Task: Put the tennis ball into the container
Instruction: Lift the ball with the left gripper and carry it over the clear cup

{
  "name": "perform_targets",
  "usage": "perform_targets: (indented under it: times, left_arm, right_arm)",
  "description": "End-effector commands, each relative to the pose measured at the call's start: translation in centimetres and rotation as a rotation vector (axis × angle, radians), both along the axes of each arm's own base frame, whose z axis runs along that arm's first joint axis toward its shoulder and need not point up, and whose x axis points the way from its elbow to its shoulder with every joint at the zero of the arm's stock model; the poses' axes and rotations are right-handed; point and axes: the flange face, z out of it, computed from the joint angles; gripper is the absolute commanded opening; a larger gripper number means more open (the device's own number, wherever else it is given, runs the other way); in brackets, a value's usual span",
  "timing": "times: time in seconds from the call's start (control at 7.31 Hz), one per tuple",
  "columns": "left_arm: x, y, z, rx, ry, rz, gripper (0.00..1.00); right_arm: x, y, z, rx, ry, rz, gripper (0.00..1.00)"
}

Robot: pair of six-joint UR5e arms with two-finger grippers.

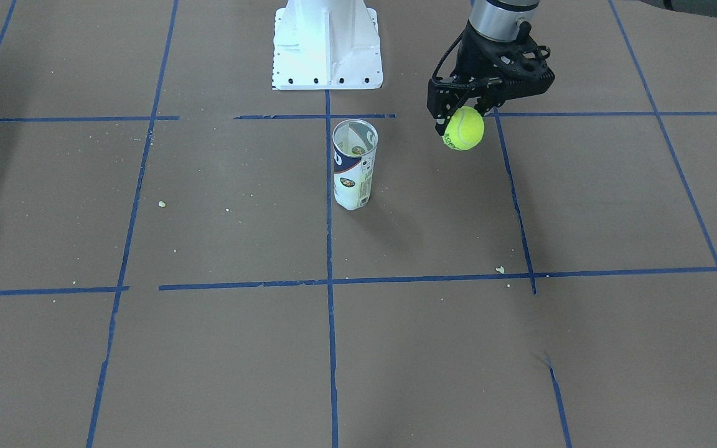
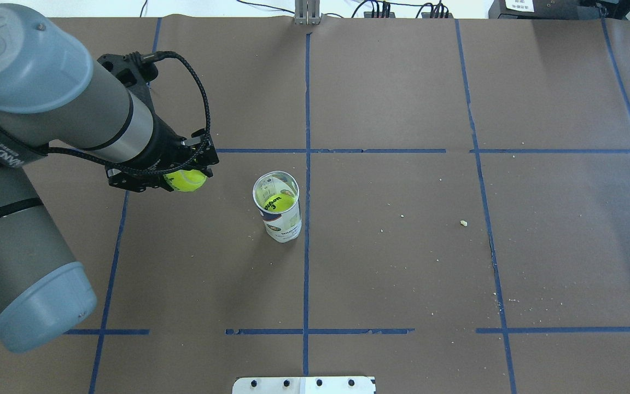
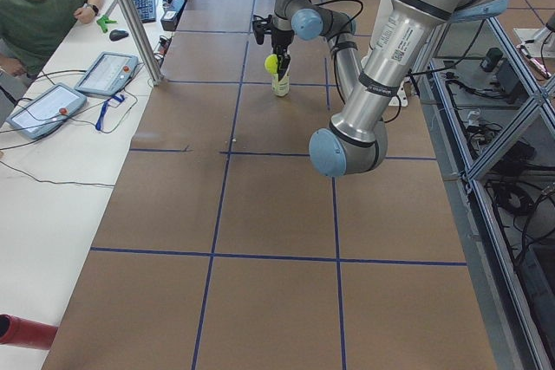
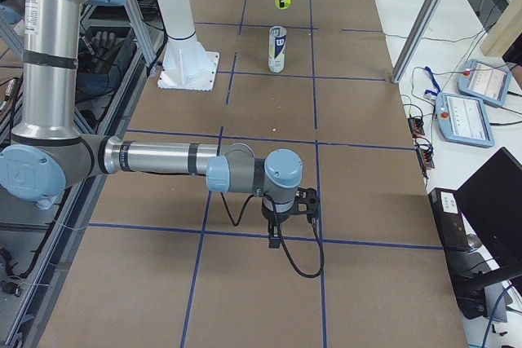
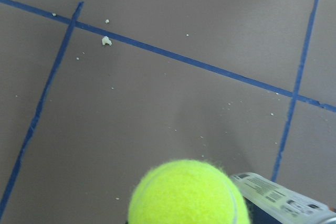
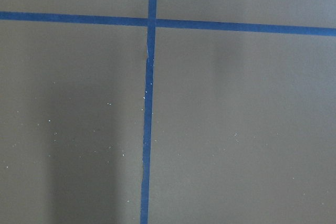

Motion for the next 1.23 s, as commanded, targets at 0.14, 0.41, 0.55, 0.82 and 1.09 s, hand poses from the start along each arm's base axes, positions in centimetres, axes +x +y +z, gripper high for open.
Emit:
perform_targets:
  times: [0.14,0.41,0.55,0.82,1.09]
  left_arm:
    - [5.9,-2.0,-6.3,-0.092,-0.016,-0.018,0.00]
    - [9.4,-2.8,-8.1,-0.121,-0.035,-0.008,0.00]
    - [10.2,-2.0,-8.0,-0.122,-0.039,0.006,0.00]
    - [10.6,-1.4,-8.0,-0.121,-0.037,0.018,0.01]
    - [10.5,-1.3,-7.7,-0.120,-0.038,0.019,0.10]
  right_arm:
    - [0.0,-0.1,-0.1,0.003,0.000,0.000,1.00]
    - [0.0,-0.1,-0.1,0.002,0.000,0.000,1.00]
    - [0.0,0.0,-0.1,0.002,0.000,0.000,1.00]
    - [0.0,0.0,0.0,0.000,0.000,0.000,1.00]
    - [0.0,0.0,0.0,0.000,0.000,0.000,1.00]
